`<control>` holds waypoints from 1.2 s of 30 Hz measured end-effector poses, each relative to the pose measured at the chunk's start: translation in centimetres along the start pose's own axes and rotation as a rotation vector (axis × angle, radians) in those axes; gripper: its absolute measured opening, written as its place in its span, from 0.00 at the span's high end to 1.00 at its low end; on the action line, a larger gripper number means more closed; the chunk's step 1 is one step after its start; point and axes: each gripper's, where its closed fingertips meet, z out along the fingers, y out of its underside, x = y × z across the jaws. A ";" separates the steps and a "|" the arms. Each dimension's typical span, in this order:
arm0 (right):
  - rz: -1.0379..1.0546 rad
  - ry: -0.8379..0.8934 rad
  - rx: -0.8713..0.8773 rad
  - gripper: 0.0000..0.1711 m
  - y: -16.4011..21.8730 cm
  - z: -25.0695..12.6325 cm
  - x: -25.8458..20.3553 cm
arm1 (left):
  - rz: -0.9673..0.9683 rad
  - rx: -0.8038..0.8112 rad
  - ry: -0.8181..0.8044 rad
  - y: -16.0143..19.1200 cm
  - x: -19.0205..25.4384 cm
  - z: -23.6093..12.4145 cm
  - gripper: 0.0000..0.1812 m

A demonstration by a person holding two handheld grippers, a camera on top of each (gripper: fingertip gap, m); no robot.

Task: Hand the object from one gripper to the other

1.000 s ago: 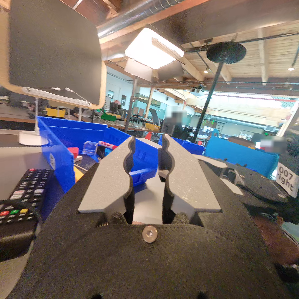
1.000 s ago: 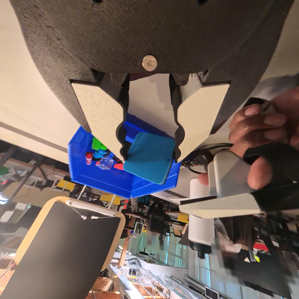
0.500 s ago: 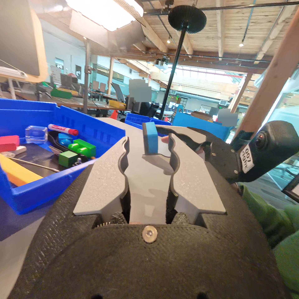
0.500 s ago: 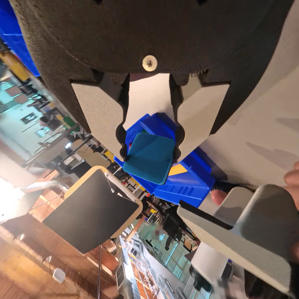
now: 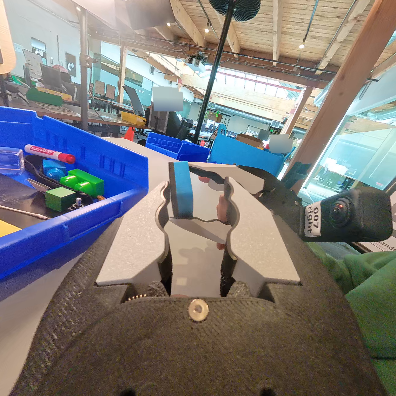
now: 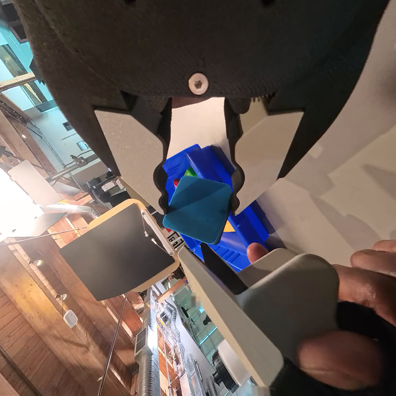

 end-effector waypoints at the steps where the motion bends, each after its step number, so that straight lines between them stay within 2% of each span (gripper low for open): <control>1: -0.006 -0.002 0.009 0.65 -0.2 -0.1 -0.1 | 0.002 0.003 -0.013 -0.1 -0.2 0.0 0.72; 5: -0.034 -0.004 0.036 0.65 -0.7 -0.2 -0.4 | 0.019 -0.001 -0.047 0.0 -0.7 -0.1 0.71; 9: -0.056 -0.032 0.106 0.65 -2.0 -0.7 -1.2 | 0.032 -0.094 -0.044 1.7 -0.6 0.5 0.72; 13: -0.087 -0.049 0.153 0.65 -2.9 -1.1 -1.8 | 0.071 -0.110 -0.023 2.0 0.0 0.6 0.82; 23: -0.090 -0.043 0.164 0.65 -3.1 -1.2 -1.9 | 0.147 -0.130 -0.051 2.1 -0.2 0.3 0.87; 31: -0.029 -0.006 0.165 0.67 -3.1 -1.3 -0.7 | 0.205 -0.008 -0.170 -0.4 -1.7 -0.6 0.88; 36: 0.023 0.030 0.159 0.68 -2.9 -1.3 0.4 | 0.312 0.075 -0.254 -2.1 -2.0 -1.5 0.88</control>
